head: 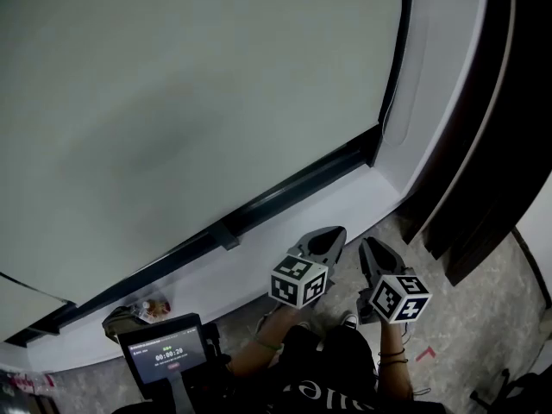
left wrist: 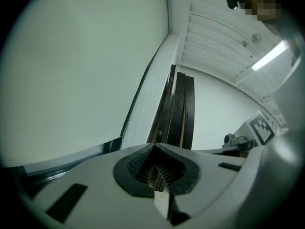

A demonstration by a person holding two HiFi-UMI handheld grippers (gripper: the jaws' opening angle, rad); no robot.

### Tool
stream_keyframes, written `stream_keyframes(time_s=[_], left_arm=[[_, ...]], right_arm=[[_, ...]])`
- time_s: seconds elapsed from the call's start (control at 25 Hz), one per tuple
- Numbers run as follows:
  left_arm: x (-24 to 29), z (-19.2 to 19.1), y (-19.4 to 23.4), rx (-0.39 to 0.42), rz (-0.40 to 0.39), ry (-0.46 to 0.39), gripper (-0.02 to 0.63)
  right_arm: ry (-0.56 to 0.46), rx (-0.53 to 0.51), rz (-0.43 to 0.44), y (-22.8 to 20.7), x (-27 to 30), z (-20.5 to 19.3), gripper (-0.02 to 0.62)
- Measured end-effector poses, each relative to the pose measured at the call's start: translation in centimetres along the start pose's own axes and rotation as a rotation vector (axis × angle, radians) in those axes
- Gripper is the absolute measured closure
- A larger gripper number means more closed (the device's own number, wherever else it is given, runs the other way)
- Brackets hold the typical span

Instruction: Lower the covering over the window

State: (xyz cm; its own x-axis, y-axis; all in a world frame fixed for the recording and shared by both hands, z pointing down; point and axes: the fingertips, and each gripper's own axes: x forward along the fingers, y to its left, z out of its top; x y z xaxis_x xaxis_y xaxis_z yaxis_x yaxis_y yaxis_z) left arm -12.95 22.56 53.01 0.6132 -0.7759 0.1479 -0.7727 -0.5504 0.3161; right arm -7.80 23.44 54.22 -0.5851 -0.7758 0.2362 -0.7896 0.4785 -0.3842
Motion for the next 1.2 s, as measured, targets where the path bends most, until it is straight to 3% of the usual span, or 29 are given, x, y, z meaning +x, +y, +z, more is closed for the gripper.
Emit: stream_keyframes(time_s=[0.6,1.2], left_arm=[[-0.6,-0.4,0.6,-0.008,-0.085,0.016,0.606],[-0.8,-0.3,3.3,-0.024,-0.069,0.016,0.606]], right_arm=[[-0.024,-0.051,-0.122,0.6,-0.1,-0.3,0.584],[-0.009,-0.059,-0.115,1.2,2.0,-0.5,0.586]])
